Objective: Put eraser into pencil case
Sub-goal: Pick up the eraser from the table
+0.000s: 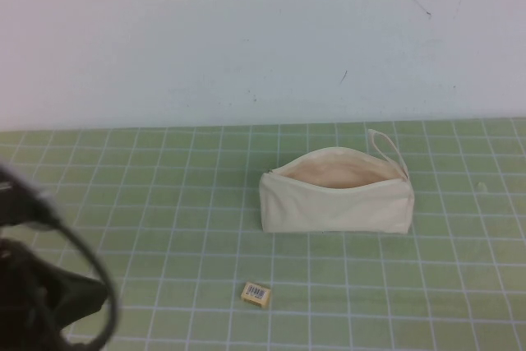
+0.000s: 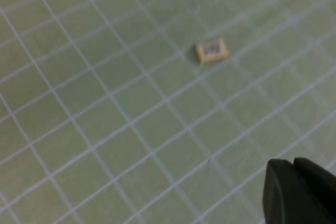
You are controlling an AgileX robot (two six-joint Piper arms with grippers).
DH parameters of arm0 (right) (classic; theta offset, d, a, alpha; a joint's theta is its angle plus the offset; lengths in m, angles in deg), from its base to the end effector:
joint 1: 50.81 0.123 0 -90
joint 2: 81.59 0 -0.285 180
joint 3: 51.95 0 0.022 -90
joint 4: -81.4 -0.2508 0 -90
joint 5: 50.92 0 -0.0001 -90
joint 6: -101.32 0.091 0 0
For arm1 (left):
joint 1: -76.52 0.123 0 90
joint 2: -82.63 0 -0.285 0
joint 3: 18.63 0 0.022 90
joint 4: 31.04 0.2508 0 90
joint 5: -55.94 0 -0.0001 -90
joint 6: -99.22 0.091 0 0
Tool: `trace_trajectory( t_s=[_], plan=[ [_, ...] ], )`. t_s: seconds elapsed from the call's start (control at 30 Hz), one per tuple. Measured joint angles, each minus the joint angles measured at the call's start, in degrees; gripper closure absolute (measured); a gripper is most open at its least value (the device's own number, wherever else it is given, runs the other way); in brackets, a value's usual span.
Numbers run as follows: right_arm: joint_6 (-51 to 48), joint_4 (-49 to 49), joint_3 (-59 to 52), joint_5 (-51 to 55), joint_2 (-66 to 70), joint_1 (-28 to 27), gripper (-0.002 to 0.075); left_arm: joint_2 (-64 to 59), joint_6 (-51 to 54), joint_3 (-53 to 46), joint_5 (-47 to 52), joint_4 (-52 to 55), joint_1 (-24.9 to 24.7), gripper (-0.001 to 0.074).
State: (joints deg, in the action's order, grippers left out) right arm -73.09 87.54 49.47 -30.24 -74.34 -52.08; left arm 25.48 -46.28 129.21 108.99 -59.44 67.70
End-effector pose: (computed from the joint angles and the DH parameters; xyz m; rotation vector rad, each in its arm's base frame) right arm 0.0529 -0.0046 0.1734 0.0443 1.8566 -0.0524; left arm 0.1442 -0.0574 0.3241 0.6913 2.2747 -0.4074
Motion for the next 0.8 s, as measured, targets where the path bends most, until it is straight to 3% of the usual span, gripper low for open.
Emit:
trace_trajectory(
  t_s=[0.23,0.43,0.67,0.8],
  plan=[
    [0.00,0.00,0.00,0.00,0.00,0.00,0.0727,-17.27,-9.57,7.92,0.67,17.90,-14.06,0.0736],
    [0.00,0.00,0.00,0.00,0.00,0.00,0.0727,-30.07,-16.44,12.79,-1.88,22.40,-22.83,0.0736],
    [0.00,0.00,0.00,0.00,0.00,0.00,0.0727,-43.10,-20.96,20.79,-1.90,24.47,-25.83,0.0720],
    [0.00,0.00,0.00,0.00,0.00,0.00,0.0727,-49.82,-21.83,25.76,0.22,25.03,-25.83,0.0573]
  ],
)
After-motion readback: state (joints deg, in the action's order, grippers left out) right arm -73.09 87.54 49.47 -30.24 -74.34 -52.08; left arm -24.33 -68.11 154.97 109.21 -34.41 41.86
